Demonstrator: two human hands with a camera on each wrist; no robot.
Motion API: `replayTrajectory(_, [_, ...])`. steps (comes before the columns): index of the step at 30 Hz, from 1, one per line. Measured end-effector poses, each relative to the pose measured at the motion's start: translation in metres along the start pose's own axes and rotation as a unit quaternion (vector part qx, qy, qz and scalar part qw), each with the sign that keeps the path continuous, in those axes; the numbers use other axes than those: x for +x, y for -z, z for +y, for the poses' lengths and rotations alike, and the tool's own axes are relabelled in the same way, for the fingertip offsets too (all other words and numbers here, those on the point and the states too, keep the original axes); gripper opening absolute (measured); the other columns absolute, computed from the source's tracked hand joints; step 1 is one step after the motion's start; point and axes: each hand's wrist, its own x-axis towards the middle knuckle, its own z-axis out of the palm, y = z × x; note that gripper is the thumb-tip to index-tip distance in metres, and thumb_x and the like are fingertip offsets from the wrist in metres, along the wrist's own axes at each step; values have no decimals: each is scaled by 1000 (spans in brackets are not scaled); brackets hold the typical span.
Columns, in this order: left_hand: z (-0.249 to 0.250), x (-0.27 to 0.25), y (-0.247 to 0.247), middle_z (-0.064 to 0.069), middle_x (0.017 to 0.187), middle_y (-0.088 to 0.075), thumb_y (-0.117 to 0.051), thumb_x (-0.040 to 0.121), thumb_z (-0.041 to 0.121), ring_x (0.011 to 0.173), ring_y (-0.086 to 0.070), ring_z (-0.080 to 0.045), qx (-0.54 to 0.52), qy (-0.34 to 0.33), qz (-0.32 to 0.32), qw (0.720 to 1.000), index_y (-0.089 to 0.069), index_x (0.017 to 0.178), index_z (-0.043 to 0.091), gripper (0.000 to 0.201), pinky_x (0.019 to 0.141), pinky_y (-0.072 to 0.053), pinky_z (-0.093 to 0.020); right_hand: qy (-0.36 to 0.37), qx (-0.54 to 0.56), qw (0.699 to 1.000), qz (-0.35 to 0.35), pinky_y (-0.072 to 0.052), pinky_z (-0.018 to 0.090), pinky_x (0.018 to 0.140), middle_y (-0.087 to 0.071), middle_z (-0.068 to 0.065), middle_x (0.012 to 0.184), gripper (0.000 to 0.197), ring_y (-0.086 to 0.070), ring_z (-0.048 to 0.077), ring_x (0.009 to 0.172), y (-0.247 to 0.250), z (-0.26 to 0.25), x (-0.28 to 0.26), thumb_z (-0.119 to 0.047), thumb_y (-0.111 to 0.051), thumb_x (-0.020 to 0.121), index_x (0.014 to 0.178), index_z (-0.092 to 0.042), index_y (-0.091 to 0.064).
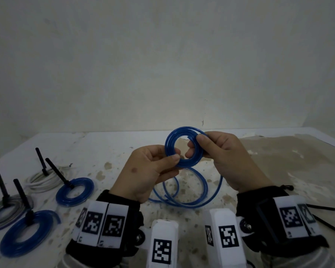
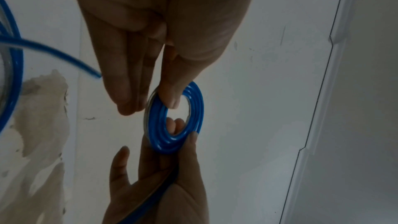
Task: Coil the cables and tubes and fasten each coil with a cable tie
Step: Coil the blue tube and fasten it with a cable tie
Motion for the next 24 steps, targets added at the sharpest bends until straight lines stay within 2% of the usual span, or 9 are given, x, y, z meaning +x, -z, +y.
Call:
replayTrajectory(5, [7,-3,5,-8,70,-72,-65,75,6,64,-70,-17,56,-8,-26,998,-67,84,11,11,57,-57,-22,-2,-13,1000,-25,-55,23,69,-70,3,66,28,-66,14,65,5,-4,-1,-15,-45,95,78,-9,-67])
replayTrajectory(8, [10,-5,4,-8,66,-71,-65,73,6,59,-69,-16,49,-25,-18,998,-65,83,9,10,52,-55,-19,-26,21,999,-36,-54,37,79,-71,3,69,29,-66,17,70,3,-5,-2,-20,-44,94,79,-11,-67])
replayTrajectory(10, [9,-4,1,-8,65,-71,-64,72,5,58,-69,-16,15,-32,-5,999,-64,84,7,12,52,-54,-19,-37,63,997,-35,-52,43,79,-71,5,74,32,-65,19,73,1,-5,-2,-31,-43,91,85,-11,-68])
replayTrajectory(13, [8,-1,-1,-8,66,-72,-63,67,8,59,-69,-17,-58,-49,19,997,-63,85,6,19,53,-55,-20,-44,114,991,-49,-50,35,69,-69,5,85,41,-60,19,76,-2,-4,-3,-41,-41,85,95,-11,-68])
replayTrajectory(15, [5,-1,-4,-8,67,-72,-63,65,9,61,-70,-17,-84,-47,24,995,-62,85,5,20,53,-54,-19,-36,110,992,-50,-49,33,67,-66,6,86,35,-57,21,79,-4,-4,-3,-35,-40,91,90,-12,-66])
replayTrajectory(17, [0,-2,-11,-9,68,-72,-61,73,4,62,-70,-16,-87,-22,15,996,-62,84,4,10,52,-54,-18,-32,97,994,-44,-47,39,70,-63,5,85,33,-56,22,80,-4,-4,-2,-30,-39,95,84,-11,-63])
replayTrajectory(21, [-14,-4,-20,-11,76,-73,-62,82,3,69,-71,-18,14,17,-10,1000,-64,83,6,4,59,-56,-21,-33,-26,998,-35,-47,40,74,-62,-12,67,35,-55,10,70,2,-6,-2,-23,-39,98,72,-20,-62])
replayTrajectory(22, [-14,-3,-19,-12,79,-73,-63,81,3,72,-71,-19,47,15,-11,999,-65,82,6,4,62,-57,-23,-29,-73,996,-41,-47,37,75,-62,-13,67,35,-54,8,69,5,-6,-3,-23,-39,98,72,-21,-62])
replayTrajectory(24, [-11,-1,-12,-13,87,-72,-66,80,6,79,-70,-21,136,-7,-19,991,-66,85,7,5,71,-58,-26,-20,-158,985,-59,-43,19,68,-58,-14,65,35,-51,-1,63,9,-9,-4,-23,-38,98,70,-22,-60])
